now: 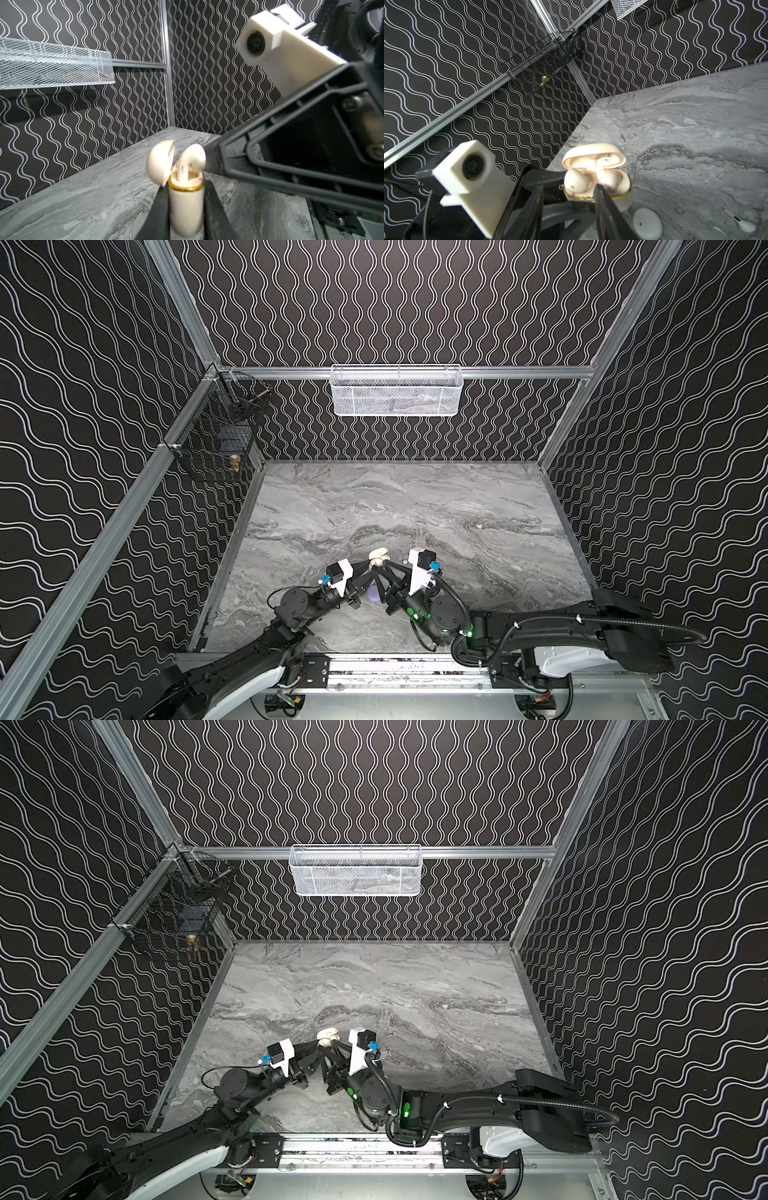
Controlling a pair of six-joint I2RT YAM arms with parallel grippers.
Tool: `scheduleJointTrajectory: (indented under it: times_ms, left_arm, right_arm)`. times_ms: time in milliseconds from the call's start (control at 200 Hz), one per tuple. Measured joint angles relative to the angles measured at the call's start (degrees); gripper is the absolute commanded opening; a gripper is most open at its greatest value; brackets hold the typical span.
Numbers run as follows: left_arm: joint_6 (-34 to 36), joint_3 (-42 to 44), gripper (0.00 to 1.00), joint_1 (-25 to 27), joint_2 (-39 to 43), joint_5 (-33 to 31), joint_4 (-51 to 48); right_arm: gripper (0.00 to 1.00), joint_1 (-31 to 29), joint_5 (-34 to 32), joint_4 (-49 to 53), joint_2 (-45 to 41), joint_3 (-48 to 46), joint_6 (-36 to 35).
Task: Insert the wireless bluetooth earbuds into the charging case
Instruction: 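Lower the cream earbud into the case held by the left gripper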
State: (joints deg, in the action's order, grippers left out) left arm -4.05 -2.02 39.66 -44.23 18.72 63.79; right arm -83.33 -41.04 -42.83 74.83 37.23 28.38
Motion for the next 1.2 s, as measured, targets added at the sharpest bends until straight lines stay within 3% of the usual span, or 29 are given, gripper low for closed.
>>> scheduleJointTrajectory:
  times_ms: [250,415,791,1201]
  left_arm:
    - [0.0,-0.1,0.0,0.0,-0.7,0.8,2.8]
    - [0.0,-0.2,0.0,0.0,0.0,1.0,2.9]
    - [0.0,-0.3,0.0,0.0,-2.1,1.4,3.5]
    - [0.1,-0.3,0.0,0.0,-0.7,1.4,1.8]
  right_arm:
    - [0.13,-0.5,-3.2,11.0,-6.1,3.6,0.0]
    - [0.07,-0.5,-2.6,15.0,-7.1,5.3,-0.5]
    - [0.07,-0.5,0.9,22.3,-1.2,13.6,-1.0]
    - [0.07,-0.5,-0.4,19.7,-1.4,8.1,-2.9]
